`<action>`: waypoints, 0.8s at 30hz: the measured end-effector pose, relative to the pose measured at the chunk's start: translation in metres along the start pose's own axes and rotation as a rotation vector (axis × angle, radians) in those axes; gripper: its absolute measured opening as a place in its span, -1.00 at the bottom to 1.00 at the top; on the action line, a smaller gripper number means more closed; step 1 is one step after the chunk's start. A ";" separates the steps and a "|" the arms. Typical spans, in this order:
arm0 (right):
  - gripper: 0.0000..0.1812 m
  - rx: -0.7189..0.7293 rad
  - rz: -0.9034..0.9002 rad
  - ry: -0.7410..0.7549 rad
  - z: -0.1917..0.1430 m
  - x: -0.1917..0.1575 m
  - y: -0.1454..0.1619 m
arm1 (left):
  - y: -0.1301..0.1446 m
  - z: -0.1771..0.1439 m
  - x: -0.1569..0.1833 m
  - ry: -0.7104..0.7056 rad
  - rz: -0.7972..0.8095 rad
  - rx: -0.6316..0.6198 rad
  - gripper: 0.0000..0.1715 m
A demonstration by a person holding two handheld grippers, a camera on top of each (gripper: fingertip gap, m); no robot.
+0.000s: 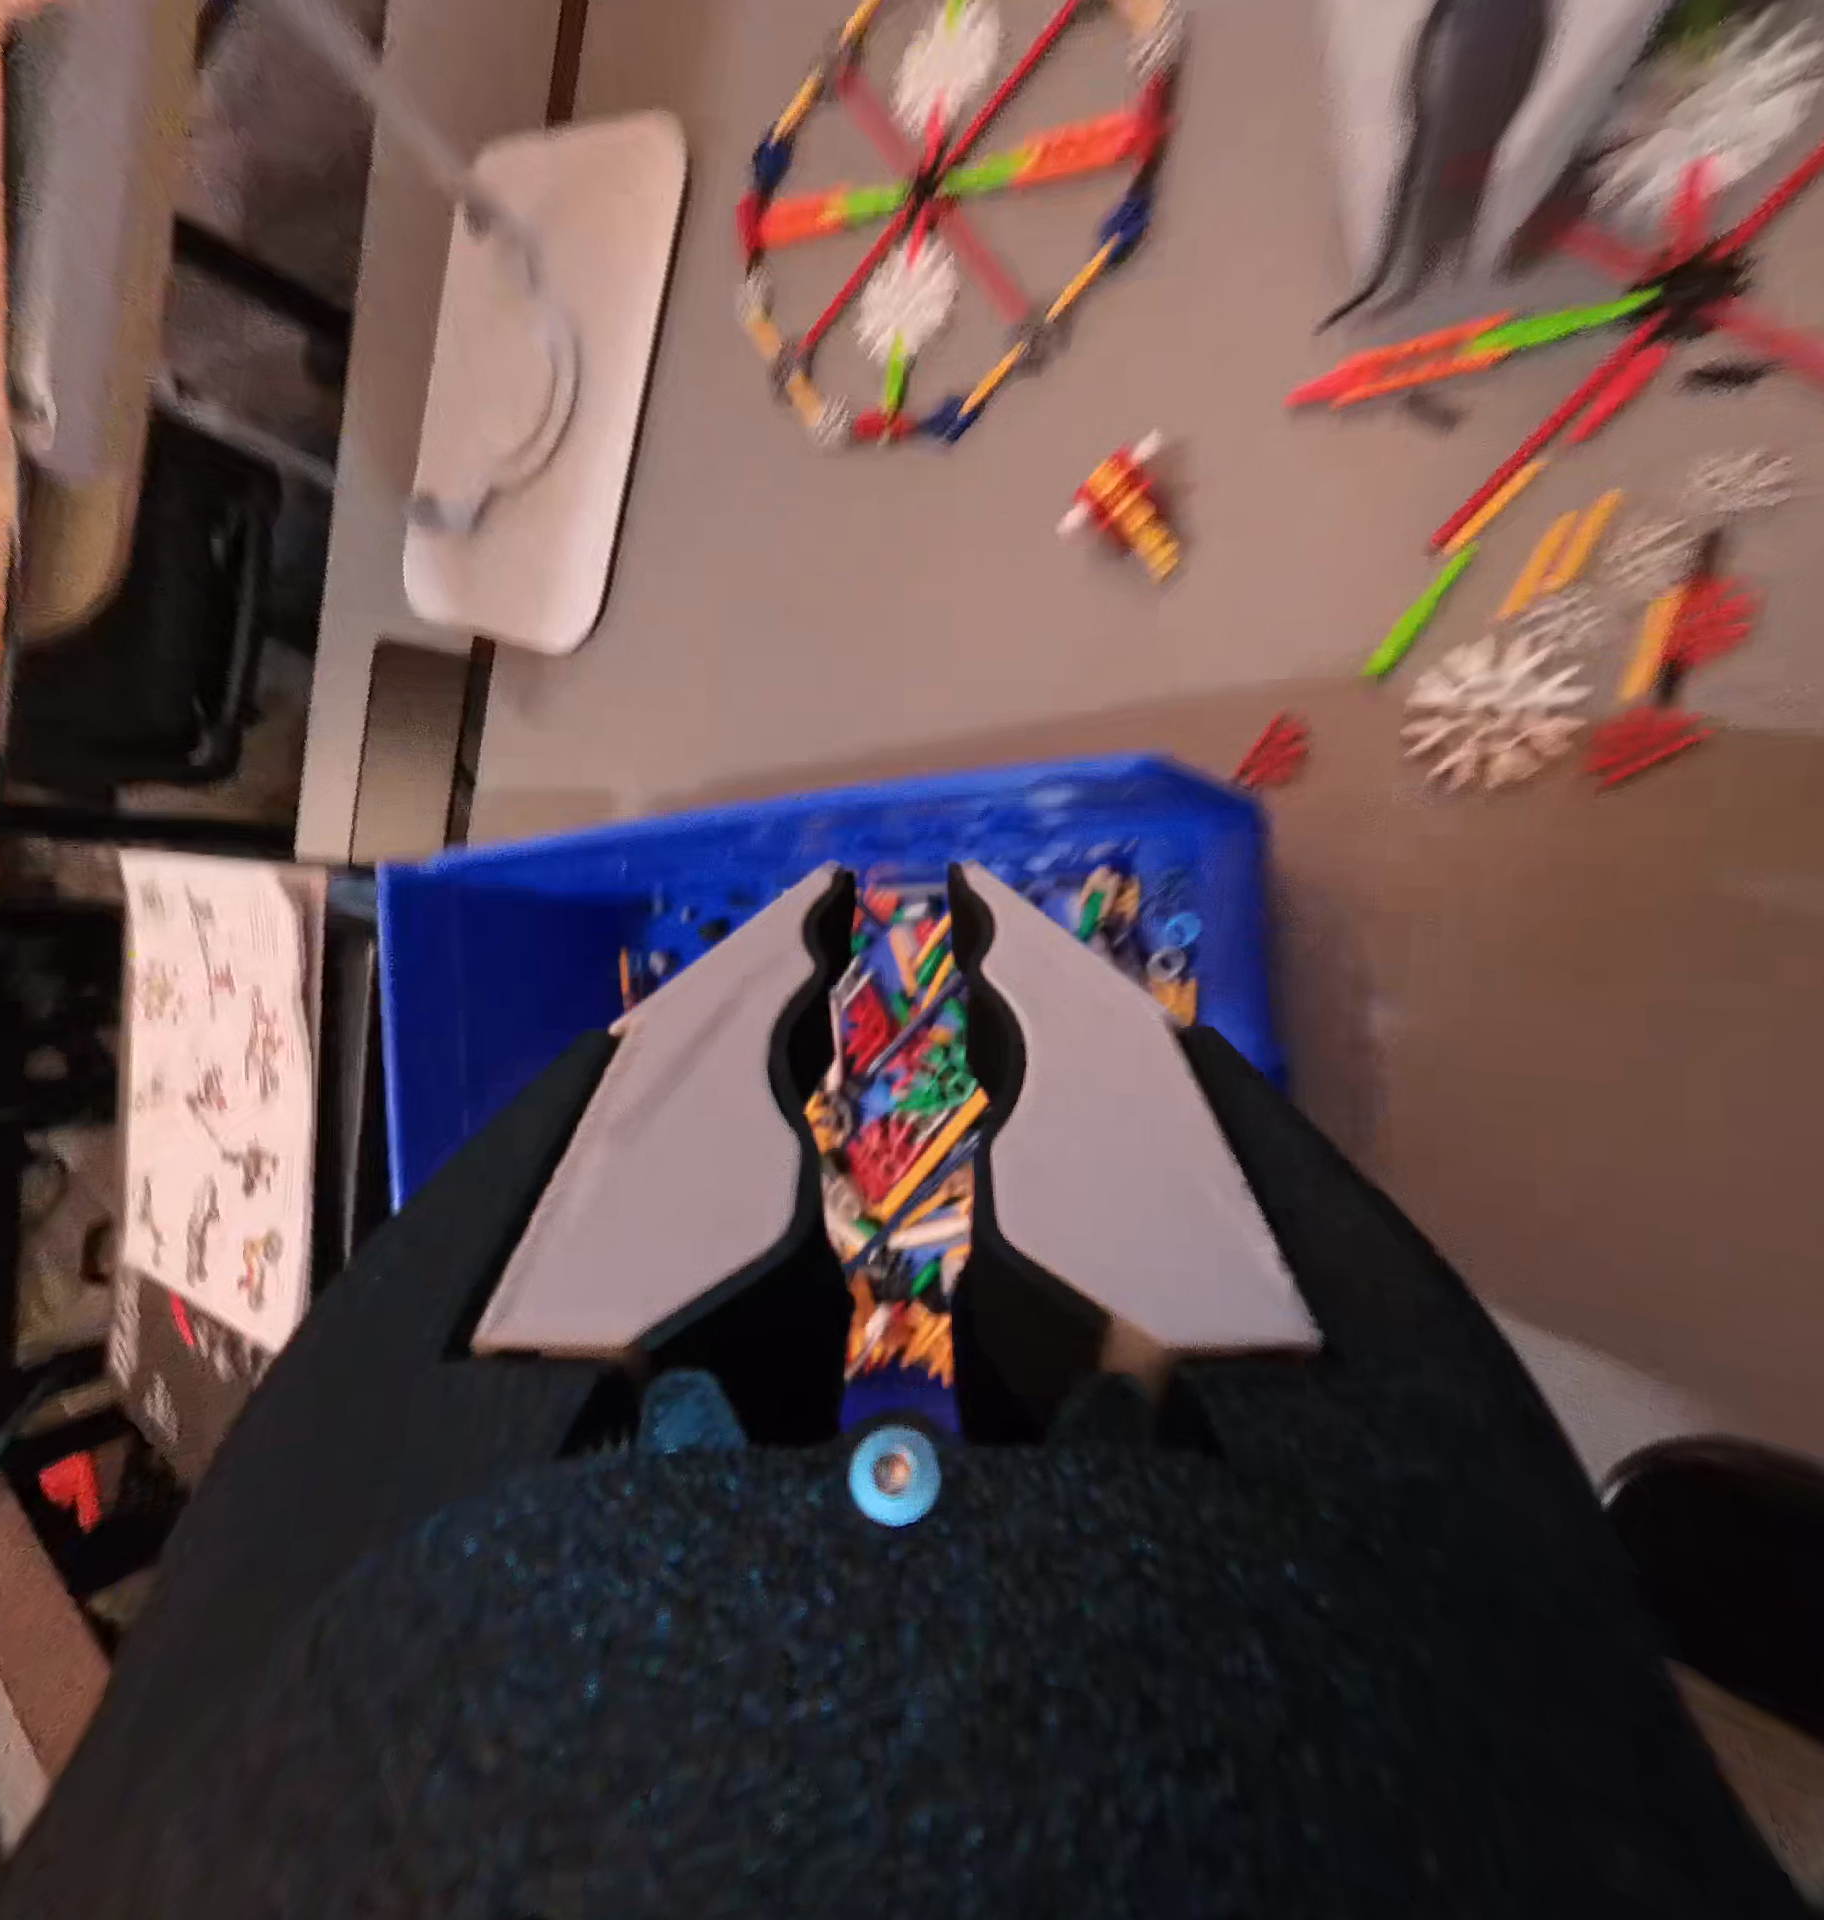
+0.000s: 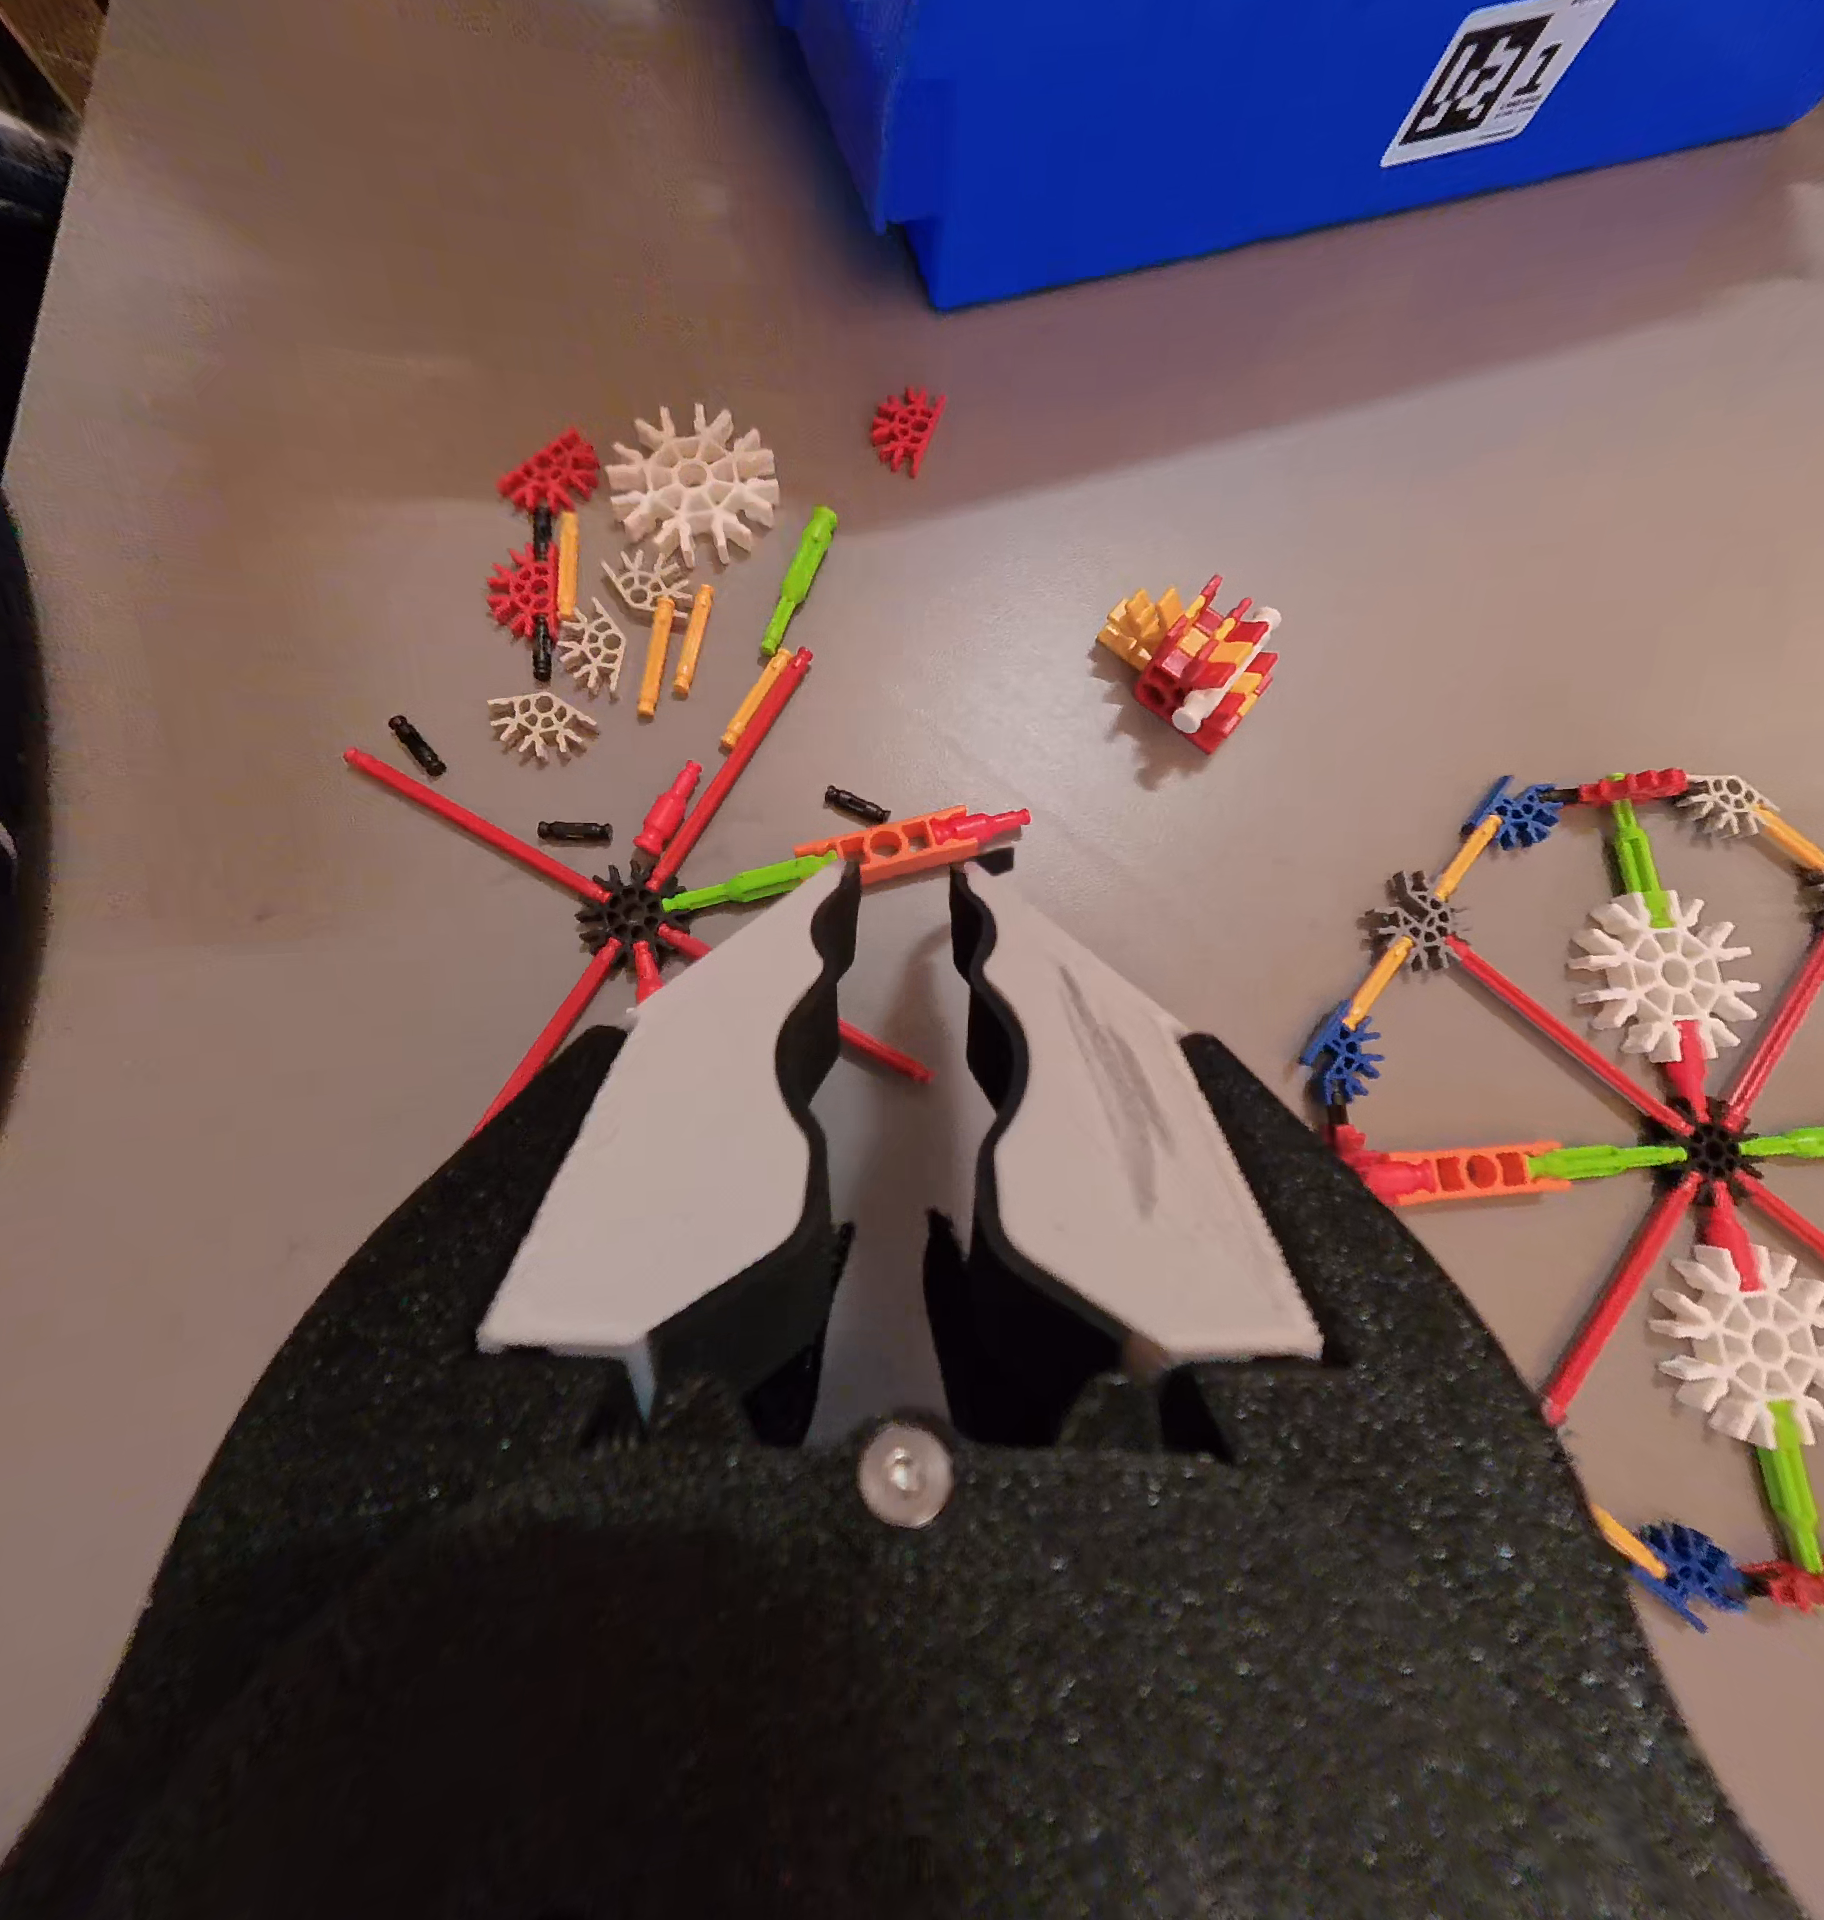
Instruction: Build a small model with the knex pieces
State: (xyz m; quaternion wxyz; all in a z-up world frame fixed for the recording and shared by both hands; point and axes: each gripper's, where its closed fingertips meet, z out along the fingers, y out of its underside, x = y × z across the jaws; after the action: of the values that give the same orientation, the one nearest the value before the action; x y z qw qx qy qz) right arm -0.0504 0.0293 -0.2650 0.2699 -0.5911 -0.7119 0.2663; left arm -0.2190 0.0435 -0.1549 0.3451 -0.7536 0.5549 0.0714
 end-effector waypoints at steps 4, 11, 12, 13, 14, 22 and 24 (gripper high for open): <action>-0.82 -0.008 0.013 -0.006 0.003 0.002 0.004 | 0.057 0.029 -0.047 -0.001 -0.086 -0.107 -0.80; -0.82 -0.018 0.028 -0.015 0.006 0.003 0.009 | 0.120 0.088 -0.080 0.054 -0.151 -0.229 -0.73; -0.82 -0.018 0.029 -0.017 0.006 0.003 0.009 | 0.124 0.094 -0.084 0.058 -0.159 -0.236 -0.72; -0.82 -0.020 0.031 -0.020 0.007 0.002 0.010 | 0.126 0.098 -0.087 0.066 -0.168 -0.234 -0.70; -0.82 -0.022 0.032 -0.023 0.007 0.002 0.011 | 0.126 0.102 -0.090 0.075 -0.176 -0.232 -0.70; -0.82 -0.027 0.041 -0.025 0.007 0.003 0.014 | 0.135 0.120 -0.103 0.104 -0.199 -0.263 -0.67; -0.82 -0.030 0.040 -0.028 0.008 0.003 0.015 | 0.139 0.125 -0.100 0.133 -0.209 -0.294 -0.62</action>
State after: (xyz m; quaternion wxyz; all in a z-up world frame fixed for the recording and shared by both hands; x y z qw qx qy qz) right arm -0.0458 0.0341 -0.2809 0.2457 -0.6054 -0.7076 0.2690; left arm -0.3451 0.1764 -0.2616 0.1996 -0.8525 0.4786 0.0655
